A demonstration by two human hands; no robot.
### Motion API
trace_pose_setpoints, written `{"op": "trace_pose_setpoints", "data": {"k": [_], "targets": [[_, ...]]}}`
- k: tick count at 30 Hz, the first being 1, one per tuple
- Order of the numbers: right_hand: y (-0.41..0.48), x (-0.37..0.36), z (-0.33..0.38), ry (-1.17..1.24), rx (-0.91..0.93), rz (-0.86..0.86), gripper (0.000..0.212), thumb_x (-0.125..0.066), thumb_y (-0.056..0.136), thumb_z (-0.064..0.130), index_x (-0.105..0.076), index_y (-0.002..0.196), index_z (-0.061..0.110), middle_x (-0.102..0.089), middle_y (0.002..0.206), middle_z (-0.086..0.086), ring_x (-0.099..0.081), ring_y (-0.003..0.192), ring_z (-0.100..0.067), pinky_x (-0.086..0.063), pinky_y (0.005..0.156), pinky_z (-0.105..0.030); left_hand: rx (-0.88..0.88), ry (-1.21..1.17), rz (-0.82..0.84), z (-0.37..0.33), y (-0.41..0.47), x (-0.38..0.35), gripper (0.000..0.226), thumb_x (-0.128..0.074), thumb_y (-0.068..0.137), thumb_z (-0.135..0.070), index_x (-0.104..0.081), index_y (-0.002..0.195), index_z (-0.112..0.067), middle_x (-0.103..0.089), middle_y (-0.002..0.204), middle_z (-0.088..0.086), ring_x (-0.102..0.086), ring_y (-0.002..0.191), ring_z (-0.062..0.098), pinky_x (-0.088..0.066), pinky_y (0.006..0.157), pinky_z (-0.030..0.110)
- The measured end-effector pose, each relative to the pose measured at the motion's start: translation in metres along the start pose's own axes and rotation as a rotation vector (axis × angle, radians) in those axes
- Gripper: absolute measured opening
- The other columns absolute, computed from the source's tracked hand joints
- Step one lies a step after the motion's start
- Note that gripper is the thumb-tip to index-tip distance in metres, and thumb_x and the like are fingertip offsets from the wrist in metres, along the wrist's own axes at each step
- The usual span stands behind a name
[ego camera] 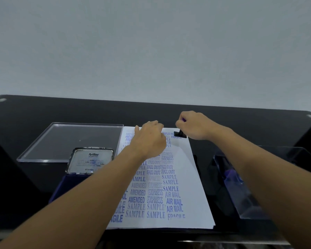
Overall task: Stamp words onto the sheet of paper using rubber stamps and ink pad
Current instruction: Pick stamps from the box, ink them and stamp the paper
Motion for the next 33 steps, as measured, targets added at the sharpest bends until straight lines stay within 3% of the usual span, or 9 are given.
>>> {"op": "trace_pose_setpoints", "data": {"k": [13, 20, 33], "targets": [[0.015, -0.010, 0.003, -0.156, 0.098, 0.081, 0.017, -0.045, 0.098, 0.027, -0.054, 0.086, 0.018, -0.061, 0.088, 0.000, -0.052, 0.074, -0.012, -0.037, 0.059, -0.027, -0.006, 0.058, 0.002, 0.009, 0.010, -0.019, 0.040, -0.035, 0.102, -0.022, -0.047, 0.139, -0.011, -0.040, 0.149, 0.006, -0.028, 0.141, 0.024, -0.011, 0.117, 0.057], [0.018, -0.014, 0.002, -0.155, 0.104, 0.075, 0.017, -0.046, 0.097, 0.027, -0.055, 0.086, 0.018, -0.063, 0.090, -0.002, -0.053, 0.073, -0.014, -0.039, 0.060, -0.028, -0.022, 0.086, 0.003, 0.011, 0.013, -0.024, 0.047, -0.034, 0.102, -0.024, -0.039, 0.148, -0.012, -0.024, 0.161, 0.006, -0.015, 0.150, 0.023, -0.005, 0.118, 0.061], [0.019, -0.018, 0.000, -0.171, 0.107, 0.071, 0.020, -0.047, 0.098, 0.028, -0.050, 0.080, 0.020, -0.061, 0.087, -0.002, -0.051, 0.070, -0.014, -0.038, 0.059, -0.028, -0.026, 0.101, -0.005, 0.015, 0.014, -0.029, 0.045, -0.033, 0.103, -0.028, -0.043, 0.144, -0.013, -0.029, 0.159, 0.005, -0.020, 0.148, 0.023, -0.006, 0.118, 0.061]]}}
Point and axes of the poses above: each hand's wrist, its own y-axis towards the middle knuckle, its own x-axis out of the back of the hand, z = x × y, the point moved 5 cm from there along y, towards the middle knuckle
